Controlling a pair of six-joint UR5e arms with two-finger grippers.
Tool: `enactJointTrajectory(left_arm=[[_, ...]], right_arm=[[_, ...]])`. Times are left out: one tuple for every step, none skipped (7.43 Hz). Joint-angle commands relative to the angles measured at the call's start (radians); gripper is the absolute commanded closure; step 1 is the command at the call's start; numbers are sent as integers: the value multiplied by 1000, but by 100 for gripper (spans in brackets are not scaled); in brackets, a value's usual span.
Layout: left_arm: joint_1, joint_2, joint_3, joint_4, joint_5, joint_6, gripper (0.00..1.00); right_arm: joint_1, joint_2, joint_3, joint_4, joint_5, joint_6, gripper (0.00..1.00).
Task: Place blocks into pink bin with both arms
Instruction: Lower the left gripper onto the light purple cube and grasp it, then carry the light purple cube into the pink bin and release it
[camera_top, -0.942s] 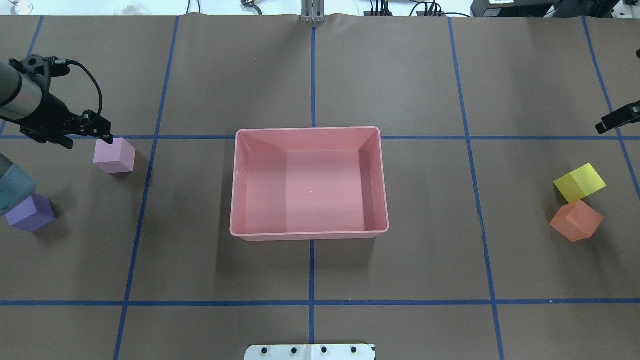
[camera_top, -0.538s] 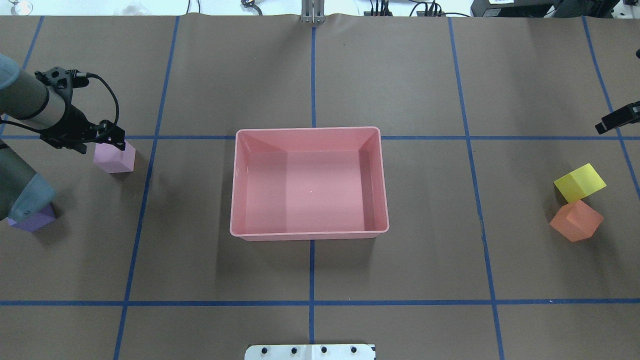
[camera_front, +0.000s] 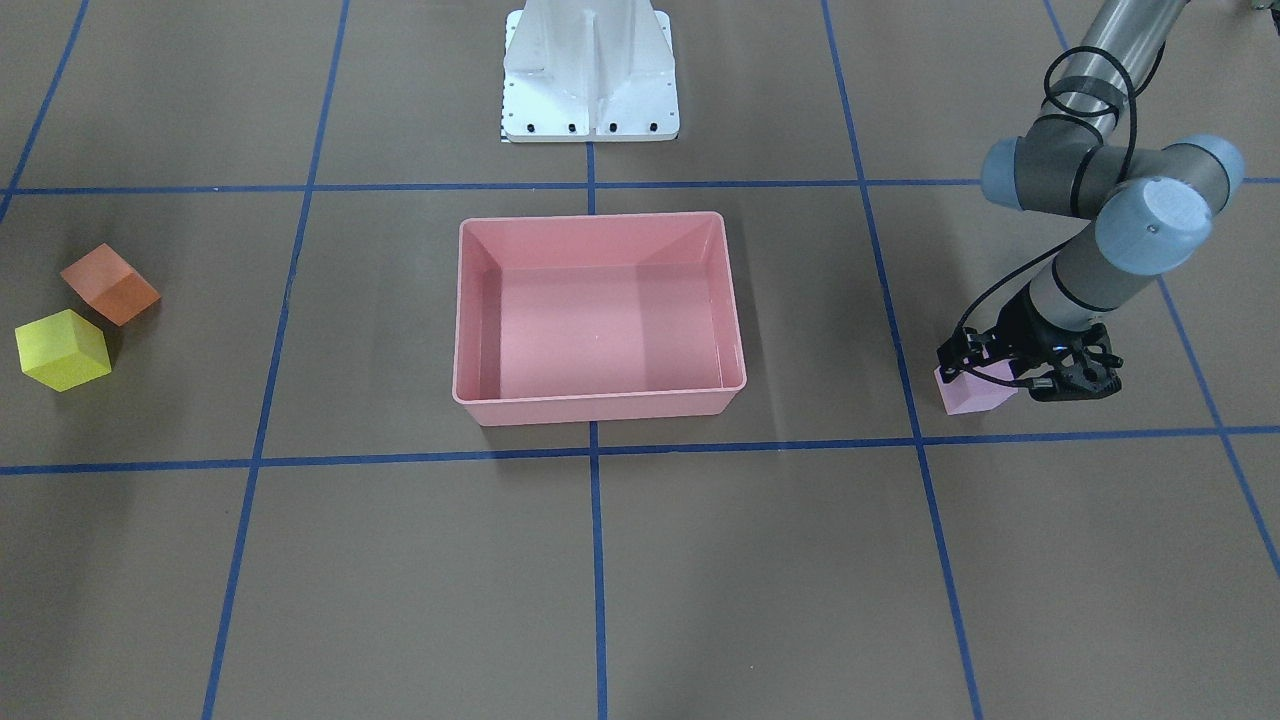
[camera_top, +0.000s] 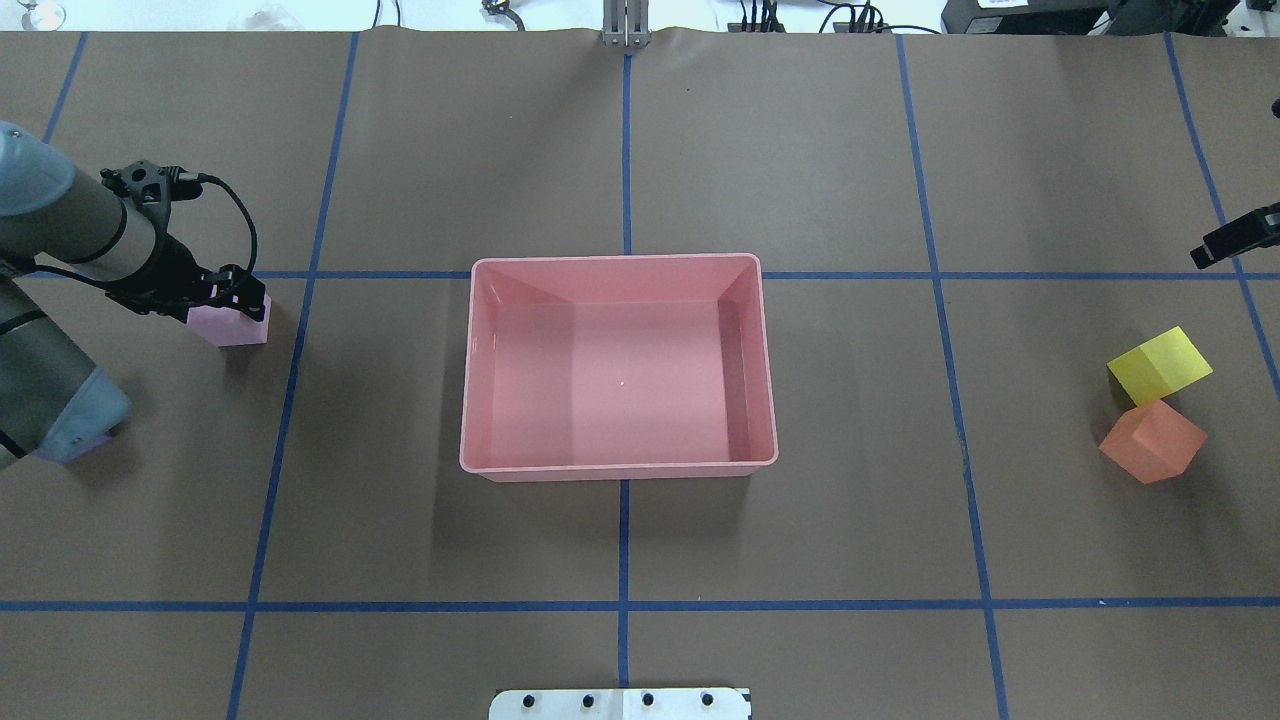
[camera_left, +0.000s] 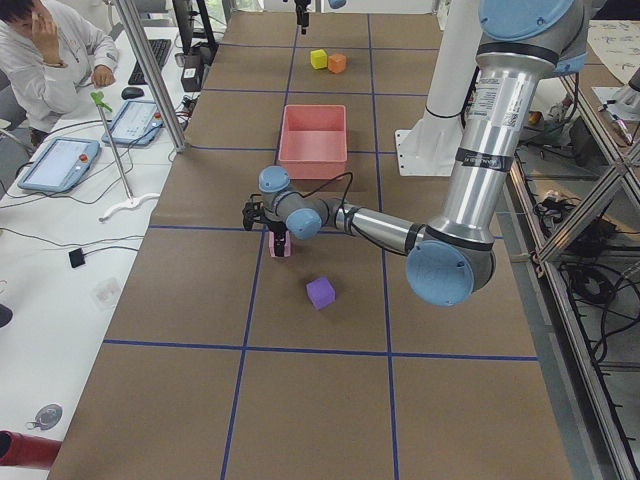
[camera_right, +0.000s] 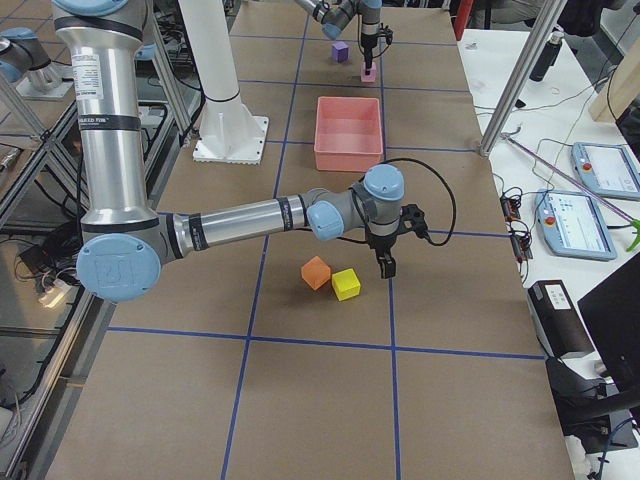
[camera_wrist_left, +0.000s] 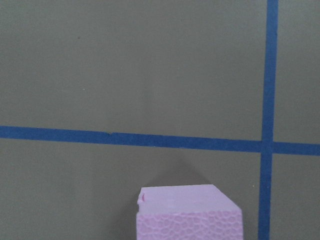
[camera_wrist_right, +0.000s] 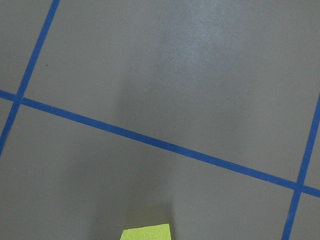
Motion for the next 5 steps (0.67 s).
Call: enactJointTrajectory(left_arm=[[9, -21, -9, 0, 17, 8, 96], [8, -20, -36, 5, 16, 6, 100], [8, -20, -86, 12, 10, -5, 100], [6, -21, -132, 23, 8, -9, 100], [8, -35, -172, 40, 8, -71, 100]], right_arm=[[0, 0, -2, 1, 0, -1, 0], [0, 0, -2, -1, 0, -1, 0], [0, 0, 0, 1, 0, 1, 0], [0, 0, 0, 1, 0, 1, 0], [0, 0, 1, 1, 2, 1, 0]])
